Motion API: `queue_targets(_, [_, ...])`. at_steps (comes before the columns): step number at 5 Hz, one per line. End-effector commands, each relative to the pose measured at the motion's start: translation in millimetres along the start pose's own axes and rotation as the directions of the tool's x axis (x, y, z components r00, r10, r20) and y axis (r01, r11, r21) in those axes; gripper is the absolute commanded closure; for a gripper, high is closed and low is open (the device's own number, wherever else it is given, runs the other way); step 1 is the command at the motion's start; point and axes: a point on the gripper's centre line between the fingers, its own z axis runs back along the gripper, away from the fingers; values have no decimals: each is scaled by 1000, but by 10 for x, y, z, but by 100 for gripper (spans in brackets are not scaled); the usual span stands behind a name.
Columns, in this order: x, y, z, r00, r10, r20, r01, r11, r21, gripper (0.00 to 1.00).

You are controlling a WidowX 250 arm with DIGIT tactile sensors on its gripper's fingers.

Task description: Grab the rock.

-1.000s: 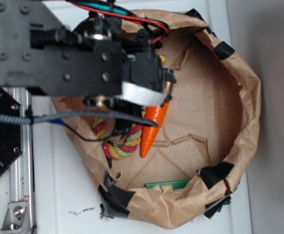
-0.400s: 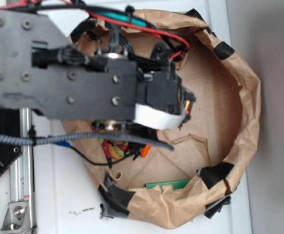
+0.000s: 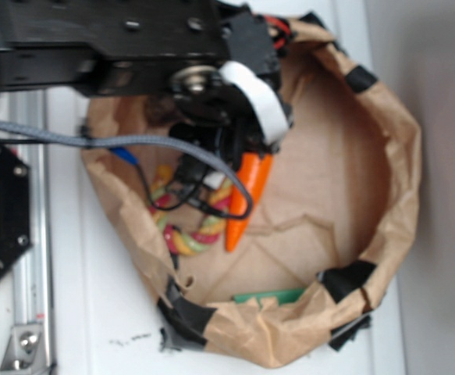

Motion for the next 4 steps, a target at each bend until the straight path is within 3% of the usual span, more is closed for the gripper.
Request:
queue_targets(1, [-11,-56,-109,998,-57,-35,60,996,61,0])
queue_targets(2, [-118,-92,-193,997,-45,-69,49,997,57,0])
queue_targets(4, [-230,-18,-147,997,-4,-75,9,998,68,0])
